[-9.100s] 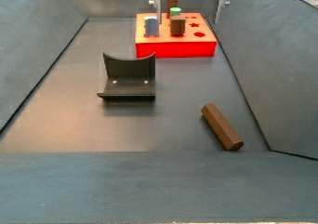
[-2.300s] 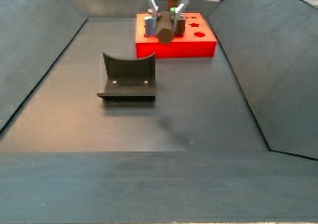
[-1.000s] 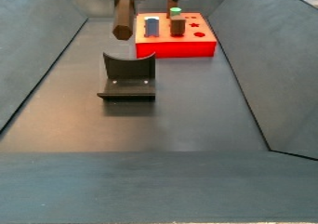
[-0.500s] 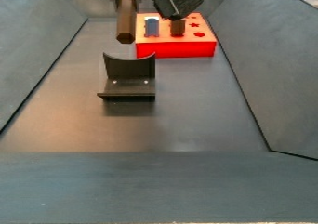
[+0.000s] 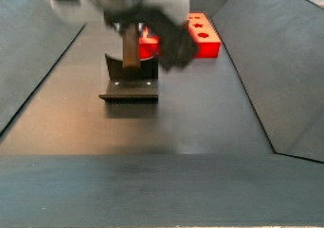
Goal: Pick up the hexagon object. Move up. Place the hexagon object on the fixture. Regrasp the hexagon object. Move to above the board. Insert the hexagon object.
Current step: Place the hexagon object on the fixture.
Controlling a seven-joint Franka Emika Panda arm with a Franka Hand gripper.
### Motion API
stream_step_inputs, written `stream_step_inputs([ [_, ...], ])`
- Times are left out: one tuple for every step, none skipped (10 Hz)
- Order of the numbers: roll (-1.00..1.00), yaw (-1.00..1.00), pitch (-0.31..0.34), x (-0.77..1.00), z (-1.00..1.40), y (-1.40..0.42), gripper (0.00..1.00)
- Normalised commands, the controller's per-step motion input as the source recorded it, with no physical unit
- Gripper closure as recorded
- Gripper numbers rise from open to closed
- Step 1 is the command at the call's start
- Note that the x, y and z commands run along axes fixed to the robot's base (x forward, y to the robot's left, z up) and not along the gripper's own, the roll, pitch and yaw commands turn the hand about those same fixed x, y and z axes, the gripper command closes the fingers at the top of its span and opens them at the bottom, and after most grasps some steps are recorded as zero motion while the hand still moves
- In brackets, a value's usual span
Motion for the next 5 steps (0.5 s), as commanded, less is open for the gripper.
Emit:
stream_step_inputs([
  [-0.62, -0.15, 0.125, 0.15, -1.00, 0.14, 1.00],
  [-0.38, -0.17, 0.085, 0.16, -1.00, 0.14, 1.00],
  [-0.23, -0.17, 0.044, 0.17, -0.94, 0.13, 1.00],
  [-0.17, -0.17, 0.021, 0.13, -0.72, 0.10, 1.00],
  [-0.14, -0.15, 0.007, 0.10, -0.51, 0.08, 1.00],
])
